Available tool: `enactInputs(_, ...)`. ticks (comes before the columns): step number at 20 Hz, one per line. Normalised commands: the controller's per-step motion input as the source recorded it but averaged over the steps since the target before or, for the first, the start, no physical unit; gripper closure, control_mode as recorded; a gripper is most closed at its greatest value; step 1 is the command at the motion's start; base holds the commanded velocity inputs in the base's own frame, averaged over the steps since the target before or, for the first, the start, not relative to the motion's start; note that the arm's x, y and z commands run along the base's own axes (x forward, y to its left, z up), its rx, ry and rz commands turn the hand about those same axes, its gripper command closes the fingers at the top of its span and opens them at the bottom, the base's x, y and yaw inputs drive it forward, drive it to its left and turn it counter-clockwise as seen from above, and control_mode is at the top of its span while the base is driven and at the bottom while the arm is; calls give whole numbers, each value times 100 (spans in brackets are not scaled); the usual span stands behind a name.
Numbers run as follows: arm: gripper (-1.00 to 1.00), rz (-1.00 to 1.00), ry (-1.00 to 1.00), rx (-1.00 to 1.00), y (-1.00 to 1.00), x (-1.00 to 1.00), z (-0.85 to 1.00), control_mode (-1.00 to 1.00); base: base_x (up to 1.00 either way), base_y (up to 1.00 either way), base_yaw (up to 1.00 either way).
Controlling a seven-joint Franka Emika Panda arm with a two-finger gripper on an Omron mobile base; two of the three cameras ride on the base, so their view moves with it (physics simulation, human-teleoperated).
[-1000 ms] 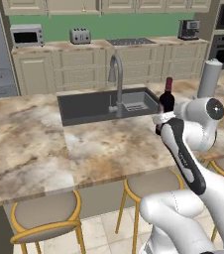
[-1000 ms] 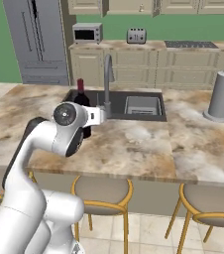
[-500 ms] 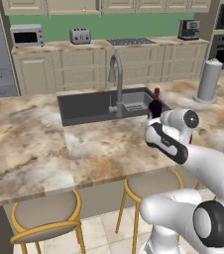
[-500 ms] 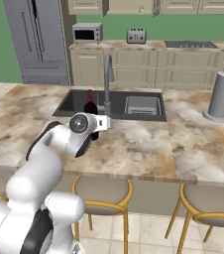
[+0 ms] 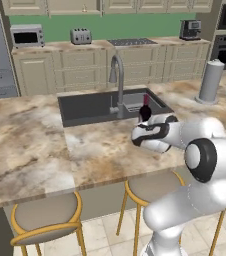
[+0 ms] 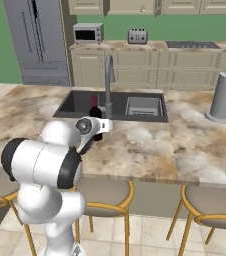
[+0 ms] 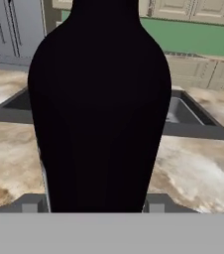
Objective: Get the candle and the wine from the cabinet and move them to the dining counter.
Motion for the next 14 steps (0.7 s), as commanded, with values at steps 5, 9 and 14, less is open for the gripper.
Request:
enactInputs(5, 100, 0, 0, 0, 0, 62, -46, -100, 0, 0, 0)
enactInputs(9, 100, 0, 0, 0, 0, 53, -47, -100, 0, 0, 0)
enactInputs(14, 100, 0, 0, 0, 0, 49, -48, -100, 0, 0, 0)
